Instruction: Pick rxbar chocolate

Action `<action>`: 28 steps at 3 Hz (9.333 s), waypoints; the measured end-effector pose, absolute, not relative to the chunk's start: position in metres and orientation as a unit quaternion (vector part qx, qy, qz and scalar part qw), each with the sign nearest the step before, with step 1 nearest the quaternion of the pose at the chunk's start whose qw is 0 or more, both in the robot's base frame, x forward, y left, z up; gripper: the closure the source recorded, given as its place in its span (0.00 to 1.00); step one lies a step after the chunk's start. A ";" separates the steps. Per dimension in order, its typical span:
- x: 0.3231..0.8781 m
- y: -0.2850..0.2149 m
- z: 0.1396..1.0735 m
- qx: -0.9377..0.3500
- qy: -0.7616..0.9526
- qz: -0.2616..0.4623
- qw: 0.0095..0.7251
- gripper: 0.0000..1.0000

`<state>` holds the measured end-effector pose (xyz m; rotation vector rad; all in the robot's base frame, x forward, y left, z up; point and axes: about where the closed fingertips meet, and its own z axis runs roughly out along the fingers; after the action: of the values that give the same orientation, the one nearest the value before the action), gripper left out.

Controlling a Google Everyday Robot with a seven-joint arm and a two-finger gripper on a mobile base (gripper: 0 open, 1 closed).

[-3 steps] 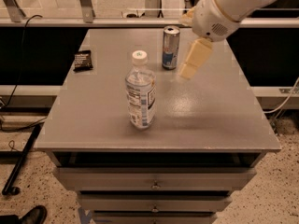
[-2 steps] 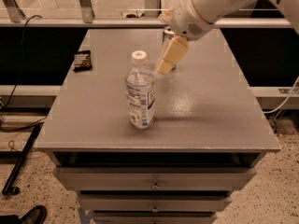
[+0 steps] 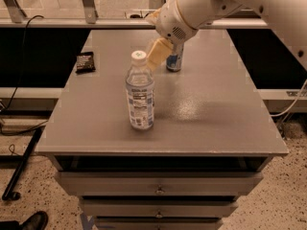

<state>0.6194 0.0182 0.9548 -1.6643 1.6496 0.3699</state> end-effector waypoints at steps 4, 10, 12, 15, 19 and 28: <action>0.698 0.148 0.912 -0.582 0.667 0.196 0.422 0.00; 0.754 0.224 0.834 -0.495 0.732 0.211 0.417 0.60; 0.747 0.222 0.832 -0.494 0.736 0.213 0.411 1.00; 0.747 0.222 0.833 -0.494 0.736 0.213 0.411 1.00; 0.747 0.222 0.834 -0.494 0.736 0.213 0.411 0.13; 0.792 0.212 0.824 -0.454 0.728 0.234 0.457 0.40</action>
Offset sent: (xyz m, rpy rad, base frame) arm 0.0773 0.1036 -0.0278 0.2015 0.0014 -0.0306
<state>0.7924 0.2115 0.8235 -1.1190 1.7953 0.5768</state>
